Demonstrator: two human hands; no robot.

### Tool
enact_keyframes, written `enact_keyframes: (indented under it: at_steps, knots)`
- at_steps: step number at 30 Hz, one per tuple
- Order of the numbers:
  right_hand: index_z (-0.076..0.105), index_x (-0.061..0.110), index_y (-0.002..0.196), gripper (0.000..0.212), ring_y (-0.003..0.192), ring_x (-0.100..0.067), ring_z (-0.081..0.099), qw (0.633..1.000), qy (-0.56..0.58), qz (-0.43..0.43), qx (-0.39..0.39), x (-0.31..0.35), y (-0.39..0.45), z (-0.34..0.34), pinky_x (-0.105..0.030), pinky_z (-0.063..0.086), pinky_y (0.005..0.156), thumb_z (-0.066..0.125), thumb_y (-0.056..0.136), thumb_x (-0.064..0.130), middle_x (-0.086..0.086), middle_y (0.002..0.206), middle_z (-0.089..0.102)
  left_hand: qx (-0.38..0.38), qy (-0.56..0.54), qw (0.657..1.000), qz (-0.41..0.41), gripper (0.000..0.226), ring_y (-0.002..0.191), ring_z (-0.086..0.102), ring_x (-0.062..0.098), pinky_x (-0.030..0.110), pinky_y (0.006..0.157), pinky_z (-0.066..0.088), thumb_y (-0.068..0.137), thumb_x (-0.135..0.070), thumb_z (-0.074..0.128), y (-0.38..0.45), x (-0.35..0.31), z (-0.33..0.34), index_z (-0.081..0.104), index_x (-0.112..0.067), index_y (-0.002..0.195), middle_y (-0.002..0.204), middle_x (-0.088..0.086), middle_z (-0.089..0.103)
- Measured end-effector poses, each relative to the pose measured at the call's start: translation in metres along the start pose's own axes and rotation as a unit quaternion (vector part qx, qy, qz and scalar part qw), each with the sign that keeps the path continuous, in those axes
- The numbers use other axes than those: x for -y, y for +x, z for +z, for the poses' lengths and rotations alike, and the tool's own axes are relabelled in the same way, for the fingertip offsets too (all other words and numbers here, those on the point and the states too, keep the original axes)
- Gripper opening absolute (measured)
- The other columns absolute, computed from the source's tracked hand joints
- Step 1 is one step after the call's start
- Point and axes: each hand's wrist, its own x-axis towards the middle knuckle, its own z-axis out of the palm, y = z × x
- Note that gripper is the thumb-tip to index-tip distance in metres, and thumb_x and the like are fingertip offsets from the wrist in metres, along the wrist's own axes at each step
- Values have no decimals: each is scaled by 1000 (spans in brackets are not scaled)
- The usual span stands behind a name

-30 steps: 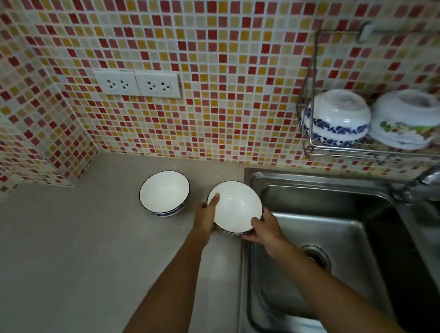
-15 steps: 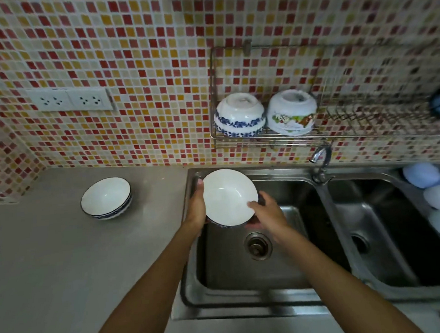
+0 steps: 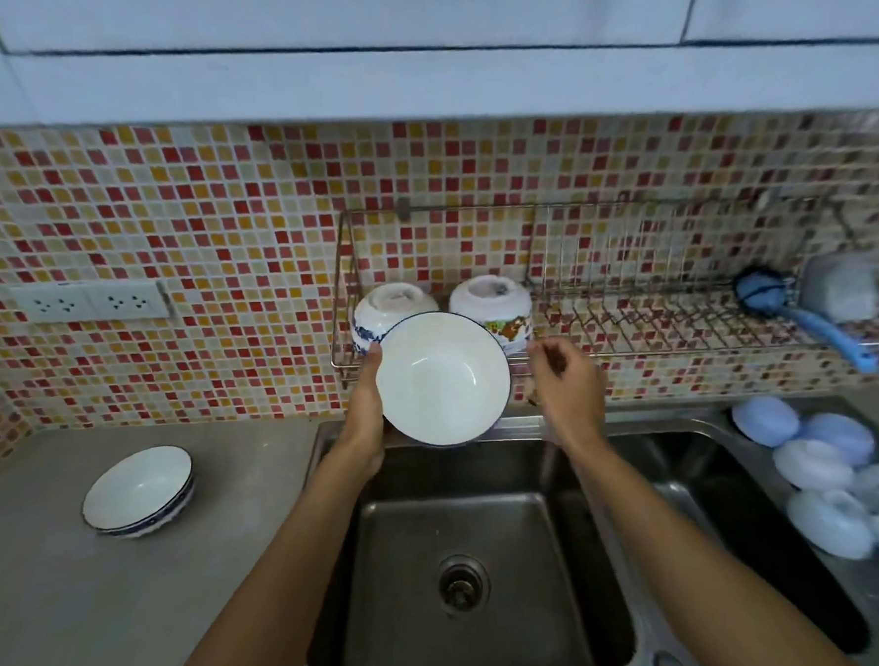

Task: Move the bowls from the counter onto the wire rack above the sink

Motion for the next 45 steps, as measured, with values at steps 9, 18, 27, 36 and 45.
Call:
enact_keyframes:
  at_steps: [9, 18, 27, 36, 45]
  knots:
    - [25, 6, 149, 77, 146, -32, 17, 934, -342, -5, 104, -59, 75, -11, -44, 9, 120, 37, 94, 59, -17, 157, 24, -9, 68, 996, 64, 52, 116, 53, 27, 50, 97, 50, 88, -54, 51, 25, -61, 39, 48, -22, 128, 130, 4, 53]
    - [-3, 2, 151, 85, 149, -27, -6, 881, -451, 13, 146, -70, 77, -7, -38, -9, 119, 6, 93, 63, -17, 161, -3, -11, 215, 962, 170, 51, 92, 63, 15, 31, 84, 49, 70, -40, 79, 56, -107, 83, 63, -14, 111, 97, -6, 65]
    - [-2, 1, 151, 82, 149, -27, -5, 874, -463, 11, 147, -68, 77, -8, -38, -9, 119, 9, 95, 60, -18, 161, -3, 13, 469, 797, 381, 90, 116, 43, 27, 34, 105, 42, 61, -43, 86, 87, -82, 111, 44, -13, 134, 123, 12, 37]
    - [-2, 2, 151, 81, 149, -26, -7, 872, -467, 4, 144, -70, 75, -9, -39, -7, 120, 8, 95, 60, -16, 161, -4, 51, 630, 670, 389, 98, 128, 32, 34, 49, 107, 38, 67, -36, 82, 106, -43, 108, 29, -9, 144, 139, 16, 34]
    - [-1, 3, 152, 79, 149, -25, -6, 875, -466, -1, 133, -71, 75, -7, -39, -8, 120, 10, 96, 58, -15, 161, -2, 102, 684, 624, 365, 101, 131, 32, 34, 48, 110, 35, 67, -38, 82, 121, -21, 110, 26, -9, 146, 141, 17, 33]
